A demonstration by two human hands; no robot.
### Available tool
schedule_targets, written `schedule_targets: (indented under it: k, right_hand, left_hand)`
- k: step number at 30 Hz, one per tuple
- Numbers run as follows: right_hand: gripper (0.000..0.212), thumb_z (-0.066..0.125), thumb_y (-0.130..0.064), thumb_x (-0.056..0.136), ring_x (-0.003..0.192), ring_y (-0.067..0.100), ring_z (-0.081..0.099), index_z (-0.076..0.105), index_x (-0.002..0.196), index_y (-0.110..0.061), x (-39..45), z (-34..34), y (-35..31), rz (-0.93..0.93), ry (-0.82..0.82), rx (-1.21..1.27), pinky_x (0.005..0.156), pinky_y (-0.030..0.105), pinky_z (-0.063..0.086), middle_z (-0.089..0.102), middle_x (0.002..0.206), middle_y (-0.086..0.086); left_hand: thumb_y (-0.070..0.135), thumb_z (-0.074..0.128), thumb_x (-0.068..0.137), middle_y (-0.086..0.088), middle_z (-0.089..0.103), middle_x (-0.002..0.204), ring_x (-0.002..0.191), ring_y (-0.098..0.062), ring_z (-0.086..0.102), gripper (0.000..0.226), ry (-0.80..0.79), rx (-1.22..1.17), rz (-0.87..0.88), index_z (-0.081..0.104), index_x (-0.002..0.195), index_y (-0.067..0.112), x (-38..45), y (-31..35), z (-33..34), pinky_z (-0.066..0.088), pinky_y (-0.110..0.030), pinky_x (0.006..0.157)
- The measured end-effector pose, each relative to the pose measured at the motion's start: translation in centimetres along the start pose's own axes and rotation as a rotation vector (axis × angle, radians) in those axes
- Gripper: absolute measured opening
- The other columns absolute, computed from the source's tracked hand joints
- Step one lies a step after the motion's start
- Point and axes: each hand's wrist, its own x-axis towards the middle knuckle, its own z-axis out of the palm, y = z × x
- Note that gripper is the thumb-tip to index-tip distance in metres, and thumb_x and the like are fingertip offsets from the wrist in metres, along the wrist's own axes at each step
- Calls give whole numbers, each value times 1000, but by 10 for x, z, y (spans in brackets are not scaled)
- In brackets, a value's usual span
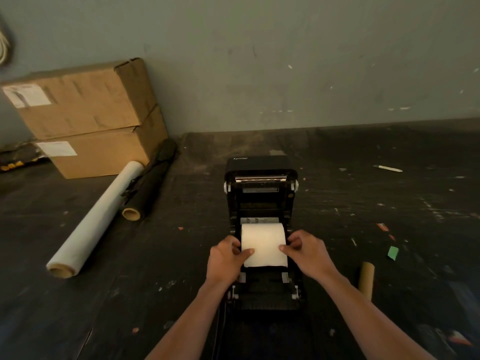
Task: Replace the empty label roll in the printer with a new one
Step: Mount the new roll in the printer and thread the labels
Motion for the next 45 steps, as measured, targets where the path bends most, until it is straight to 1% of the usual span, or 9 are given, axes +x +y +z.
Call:
schedule_targets:
  k: [4,8,12,19,24,28,33,41,45]
  right_hand:
    - [31,68,-31,84,92,10,63,61,111,-18,-9,5,4,94,-45,47,74,21,47,67,104,-1]
    - [23,68,-31,84,88,7,62,65,103,-18,-16,8,7,136,-30,80,64,16,41,67,99,-2]
    - [19,67,-32,85,87,7,61,68,98,-18,-20,9,5,140,-16,105,65,17,41,67,93,-3]
    - [14,66,-22,86,82,10,64,65,99,-16,-17,2,2,113,-118,182,68,22,46,69,93,0]
    - [20,66,-17,86,81,11,62,66,105,-15,-16,-3,5,137,-202,303,68,23,46,69,96,3]
    - [15,66,-21,86,83,9,62,67,101,-18,-15,-2,9,104,-183,223,67,20,44,68,94,-1]
    - [14,64,-26,88,86,1,59,67,100,-21,-12,6,9,33,-131,69,70,14,41,65,94,-8]
    - [13,58,-27,92,77,6,65,70,94,-20,-19,10,17,8,-140,-2,63,15,45,68,85,-3]
    - [13,58,-27,92,71,8,65,69,87,-22,-20,13,18,-23,-151,-70,62,17,48,67,80,0]
  left_hand:
    - [31,74,84,5,65,88,74,0,56,23,-52,-24,-16,62,98,17,3,-3,-6,40,-12,58]
    - [30,74,83,4,62,89,78,-4,57,22,-83,-33,-16,62,97,17,3,-3,-8,41,-14,59]
    - [31,74,84,0,64,95,85,-11,60,25,-105,-35,-42,62,100,16,2,-4,-4,46,-21,69]
    - [36,72,85,2,63,92,81,-7,58,21,-129,-16,-61,62,93,18,1,-3,-4,45,-22,70]
    - [27,74,84,0,68,91,83,-11,64,18,-199,-129,-88,66,94,14,5,-3,-12,48,-19,67]
    - [18,76,82,-3,73,91,84,-13,69,14,-238,-208,-109,68,92,15,5,-7,-12,52,-23,75]
    - [23,74,84,0,72,97,92,-9,65,17,-206,-117,-89,72,99,14,6,-15,-9,46,-20,79]
    - [29,68,89,0,71,96,79,0,60,20,-212,-1,-40,74,100,14,3,-22,-3,43,-12,65]
    - [29,67,90,0,70,93,81,-4,63,18,-250,45,-18,73,99,14,3,-26,-3,45,-15,69]
